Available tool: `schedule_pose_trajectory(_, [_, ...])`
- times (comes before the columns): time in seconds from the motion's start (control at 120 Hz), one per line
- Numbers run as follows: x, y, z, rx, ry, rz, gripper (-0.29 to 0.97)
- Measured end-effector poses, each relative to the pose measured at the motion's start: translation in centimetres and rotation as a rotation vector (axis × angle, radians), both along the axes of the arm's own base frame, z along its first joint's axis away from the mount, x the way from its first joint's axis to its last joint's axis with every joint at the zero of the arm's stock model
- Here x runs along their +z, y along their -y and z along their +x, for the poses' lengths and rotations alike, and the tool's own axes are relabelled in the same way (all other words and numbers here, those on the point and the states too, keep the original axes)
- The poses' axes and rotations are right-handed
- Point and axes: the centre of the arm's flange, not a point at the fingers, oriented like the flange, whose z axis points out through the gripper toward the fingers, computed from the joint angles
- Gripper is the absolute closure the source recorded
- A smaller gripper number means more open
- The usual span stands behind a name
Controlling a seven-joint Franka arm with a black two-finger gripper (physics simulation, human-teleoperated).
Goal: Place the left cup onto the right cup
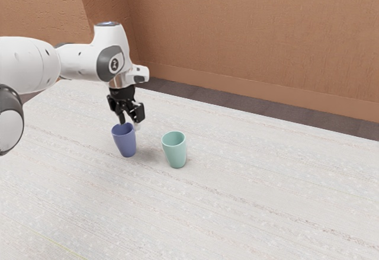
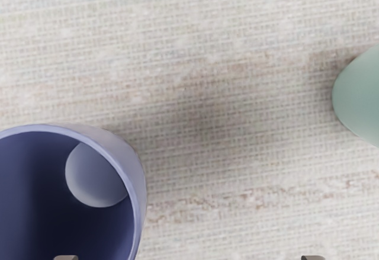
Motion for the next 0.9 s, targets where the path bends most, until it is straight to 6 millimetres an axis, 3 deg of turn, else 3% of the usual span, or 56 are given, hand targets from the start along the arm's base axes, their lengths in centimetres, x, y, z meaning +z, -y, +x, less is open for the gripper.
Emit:
schedule_pose_trajectory(0.233, [-2.0, -0.3, 0.3, 0.003, -0.013, 0.004, 0.21])
schedule_pose_trajectory(0.9, [-4.1, -1.5, 0.7, 0.015, 0.003, 0.02, 0.21])
